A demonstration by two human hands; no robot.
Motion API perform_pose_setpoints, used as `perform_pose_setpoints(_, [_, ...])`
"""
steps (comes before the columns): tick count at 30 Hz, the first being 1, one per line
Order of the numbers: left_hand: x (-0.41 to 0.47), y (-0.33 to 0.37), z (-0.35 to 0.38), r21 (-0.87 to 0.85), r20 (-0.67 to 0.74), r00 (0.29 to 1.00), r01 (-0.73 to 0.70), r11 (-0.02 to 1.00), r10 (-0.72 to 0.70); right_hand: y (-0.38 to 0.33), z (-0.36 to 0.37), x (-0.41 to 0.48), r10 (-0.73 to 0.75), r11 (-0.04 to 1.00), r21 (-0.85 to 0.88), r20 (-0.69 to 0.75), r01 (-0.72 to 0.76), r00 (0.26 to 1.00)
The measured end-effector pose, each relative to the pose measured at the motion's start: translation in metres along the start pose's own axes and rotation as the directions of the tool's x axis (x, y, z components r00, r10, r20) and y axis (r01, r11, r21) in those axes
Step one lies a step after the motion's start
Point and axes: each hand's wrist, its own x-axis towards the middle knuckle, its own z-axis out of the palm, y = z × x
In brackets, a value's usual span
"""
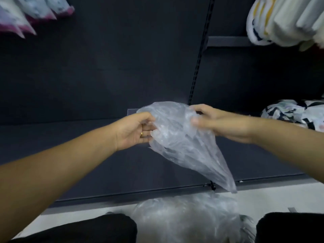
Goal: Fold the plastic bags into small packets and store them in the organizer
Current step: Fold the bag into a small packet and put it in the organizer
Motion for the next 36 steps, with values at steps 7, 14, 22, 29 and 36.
perform_pose_setpoints(7, [-0.028,0.036,0.012,-0.159,-0.238,0.97,-0.083,0.984,0.043,-0.02,0.0,-0.004,-0.097,0.964,0.183,-0.437,0.193,0.894])
perform_pose_setpoints(14, [-0.054,0.055,0.025,0.479,-0.508,0.59,-0.413,0.775,0.628,-0.044,-0.002,-0.02,-0.066,0.916,0.311,-0.507,0.254,0.859])
perform_pose_setpoints(22, [-0.065,0.045,0.064,0.535,-0.219,0.699,-0.498,0.683,0.681,-0.06,0.014,-0.047,-0.015,0.891,0.394,-0.473,0.226,0.881])
perform_pose_setpoints(29, [-0.076,0.055,0.047,0.242,-0.319,0.742,-0.537,0.808,0.589,-0.043,-0.013,-0.064,0.118,0.934,0.342,-0.566,0.102,0.816])
perform_pose_setpoints(36, [-0.079,0.052,0.061,0.494,-0.183,0.73,-0.511,0.704,0.658,-0.076,-0.024,-0.088,-0.426,0.859,-0.041,-0.609,0.51,0.669])
